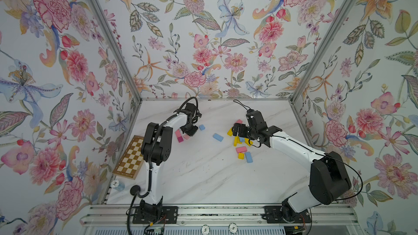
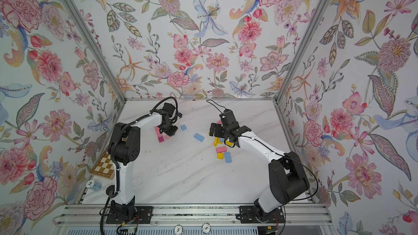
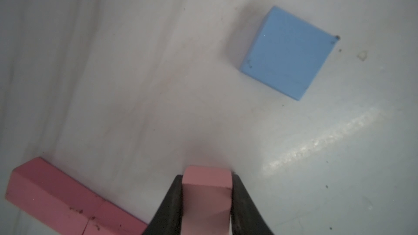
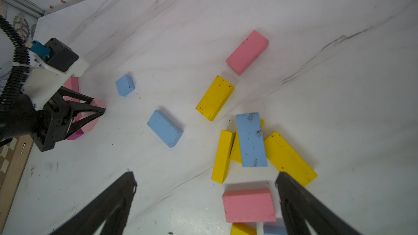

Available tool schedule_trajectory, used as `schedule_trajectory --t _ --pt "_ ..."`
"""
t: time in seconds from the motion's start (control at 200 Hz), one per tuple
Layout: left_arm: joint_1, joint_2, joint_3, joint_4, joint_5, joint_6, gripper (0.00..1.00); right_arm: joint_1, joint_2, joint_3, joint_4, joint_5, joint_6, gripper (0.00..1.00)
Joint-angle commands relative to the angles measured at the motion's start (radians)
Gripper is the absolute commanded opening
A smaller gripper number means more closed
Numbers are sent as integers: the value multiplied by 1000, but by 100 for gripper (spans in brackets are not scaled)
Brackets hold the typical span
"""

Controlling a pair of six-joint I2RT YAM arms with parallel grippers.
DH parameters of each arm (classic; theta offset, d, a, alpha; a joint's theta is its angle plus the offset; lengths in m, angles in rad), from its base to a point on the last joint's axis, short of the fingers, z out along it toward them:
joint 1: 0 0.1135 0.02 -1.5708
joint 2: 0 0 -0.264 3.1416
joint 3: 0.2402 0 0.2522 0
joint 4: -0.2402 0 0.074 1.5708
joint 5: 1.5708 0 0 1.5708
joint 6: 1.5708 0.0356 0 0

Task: Assemble the letter v with building blocks
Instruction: Assemble the building block at the center of the board.

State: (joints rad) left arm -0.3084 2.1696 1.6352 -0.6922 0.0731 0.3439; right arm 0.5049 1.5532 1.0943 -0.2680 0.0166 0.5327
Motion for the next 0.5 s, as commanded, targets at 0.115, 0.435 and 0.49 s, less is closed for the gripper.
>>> schedule_trajectory --t 0.115,0.435,0.49 --pt "6 46 12 -63 46 32 14 9 -7 3 -2 20 11 99" --pt "-2 16 -14 -39 60 122 17 12 -2 18 -11 20 14 99" --pt "-5 1 -28 -26 58 149 17 13 -2 18 -16 22 13 99"
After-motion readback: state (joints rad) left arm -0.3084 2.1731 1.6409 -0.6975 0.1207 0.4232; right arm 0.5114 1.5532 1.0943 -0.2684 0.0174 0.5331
